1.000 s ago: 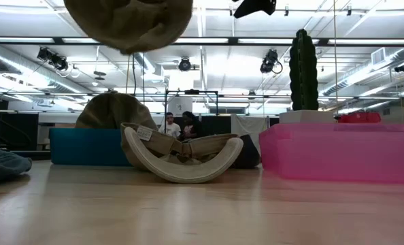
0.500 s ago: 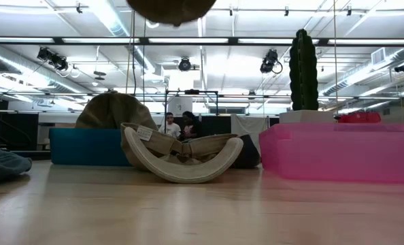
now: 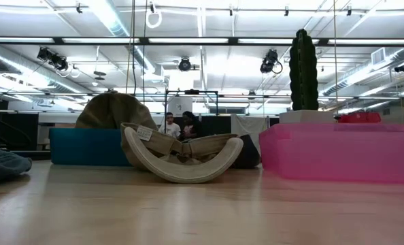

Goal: Pick & Place hat
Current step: Put the bottom brown cap into the blue bin

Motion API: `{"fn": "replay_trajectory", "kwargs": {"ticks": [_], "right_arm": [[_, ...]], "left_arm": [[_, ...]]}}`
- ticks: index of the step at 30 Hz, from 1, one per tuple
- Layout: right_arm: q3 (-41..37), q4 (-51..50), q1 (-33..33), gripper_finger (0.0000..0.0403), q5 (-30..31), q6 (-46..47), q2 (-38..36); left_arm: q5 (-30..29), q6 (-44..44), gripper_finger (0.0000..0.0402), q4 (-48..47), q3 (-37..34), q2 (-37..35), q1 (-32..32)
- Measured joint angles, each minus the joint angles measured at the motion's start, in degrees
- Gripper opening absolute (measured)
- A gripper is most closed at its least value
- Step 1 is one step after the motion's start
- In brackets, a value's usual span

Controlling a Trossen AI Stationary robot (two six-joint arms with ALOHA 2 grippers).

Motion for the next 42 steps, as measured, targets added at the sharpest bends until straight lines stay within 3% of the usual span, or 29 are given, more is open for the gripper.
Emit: {"fn": "replay_trajectory", "kwargs": {"ticks": [5, 10, 18, 24, 33, 38, 42], "right_arm": [[0.00, 8.27, -0.06, 0.0228, 1.44, 1.97, 0.25], [0.02, 12.81, -0.04, 0.0228, 1.96, 11.84, 1.37], [0.00, 12.38, -0.61, 0.0228, 5.43, 19.10, 5.15], [0.00, 19.43, -0.81, 0.0228, 5.38, 23.62, 9.26], [0.00, 23.04, -0.81, 0.0222, 6.20, 24.19, 10.74], [0.00, 23.01, -0.81, 0.0167, 8.63, 22.95, 10.74], [0.00, 22.97, -0.81, 0.0056, 8.95, 19.86, 10.74]], "left_arm": [[0.03, -0.37, 0.0013, 8.25, 0.00, -0.20, 0.42], [0.04, 0.70, 0.0013, 15.61, 0.00, -0.20, 2.04], [0.05, 1.69, 0.0013, 21.26, 0.00, -0.20, 2.95], [0.04, 2.44, 0.0013, 23.76, 0.00, -0.20, 3.10], [0.04, 3.34, 0.0013, 25.09, 0.00, -0.20, 3.10], [0.04, 3.45, 0.0017, 25.27, 0.00, -0.20, 3.10], [0.05, 5.74, 0.0018, 25.47, 0.00, -0.20, 3.10]]}}
